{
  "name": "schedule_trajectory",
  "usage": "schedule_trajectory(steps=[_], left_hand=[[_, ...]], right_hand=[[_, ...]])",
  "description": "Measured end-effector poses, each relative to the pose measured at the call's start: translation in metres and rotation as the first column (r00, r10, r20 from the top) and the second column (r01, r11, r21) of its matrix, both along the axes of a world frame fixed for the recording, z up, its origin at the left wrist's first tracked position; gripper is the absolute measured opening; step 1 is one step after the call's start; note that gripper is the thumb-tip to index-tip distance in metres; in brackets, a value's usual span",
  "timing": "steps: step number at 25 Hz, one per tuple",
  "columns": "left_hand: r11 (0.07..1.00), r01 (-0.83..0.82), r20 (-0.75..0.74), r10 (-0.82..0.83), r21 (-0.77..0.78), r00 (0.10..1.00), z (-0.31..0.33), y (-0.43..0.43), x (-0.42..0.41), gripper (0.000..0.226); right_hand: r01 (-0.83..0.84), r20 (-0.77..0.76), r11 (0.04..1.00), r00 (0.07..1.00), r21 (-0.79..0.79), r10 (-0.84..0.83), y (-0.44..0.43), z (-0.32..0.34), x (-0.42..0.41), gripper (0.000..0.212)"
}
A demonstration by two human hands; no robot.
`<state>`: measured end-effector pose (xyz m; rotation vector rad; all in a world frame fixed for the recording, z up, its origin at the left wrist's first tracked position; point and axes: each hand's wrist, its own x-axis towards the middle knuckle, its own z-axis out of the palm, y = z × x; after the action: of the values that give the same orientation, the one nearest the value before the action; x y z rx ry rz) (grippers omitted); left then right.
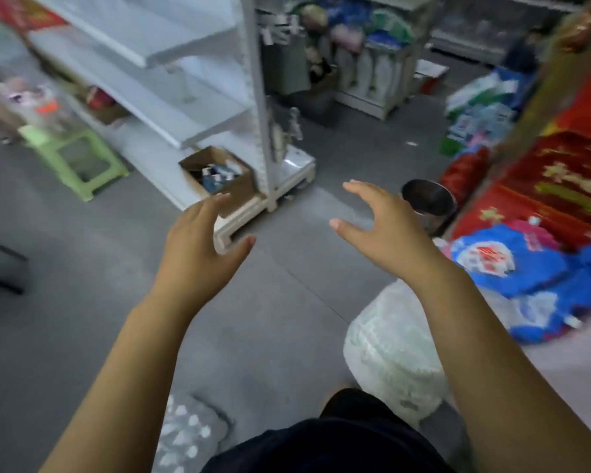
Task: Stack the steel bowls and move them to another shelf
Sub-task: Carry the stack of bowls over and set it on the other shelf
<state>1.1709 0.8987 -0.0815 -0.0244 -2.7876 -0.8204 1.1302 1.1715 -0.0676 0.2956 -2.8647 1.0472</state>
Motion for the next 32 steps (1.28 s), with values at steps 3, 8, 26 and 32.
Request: schedule_trajectory(steps=[3,8,26,32], left_hand=[[0.985,-0.174,0.020,0.174,0.014,0.985,-0.001,-0.042,-0.003,0.070],[0.925,-0.378,0.027,0.377,0.040,0.926,-0.001,-0.086,-0.041,0.072],[0.802,-0.593,-0.077,0.597,0.070,0.799,0.021,-0.310,-0.292,0.070],[0.806,-0.591,-0.076,0.592,0.026,0.803,0.040,-0.478,-0.335,0.070]], right_hand=[[-0.186,0.004,0.983,0.983,-0.012,0.186,-0.057,-0.001,-0.043,0.062],[-0.398,0.026,0.916,0.916,-0.036,0.399,-0.121,0.001,-0.126,0.061],[-0.601,0.018,0.798,0.798,-0.047,0.602,-0.376,0.029,-0.425,0.061],[-0.526,0.006,0.842,0.848,-0.119,0.530,-0.524,0.035,-0.482,0.060]])
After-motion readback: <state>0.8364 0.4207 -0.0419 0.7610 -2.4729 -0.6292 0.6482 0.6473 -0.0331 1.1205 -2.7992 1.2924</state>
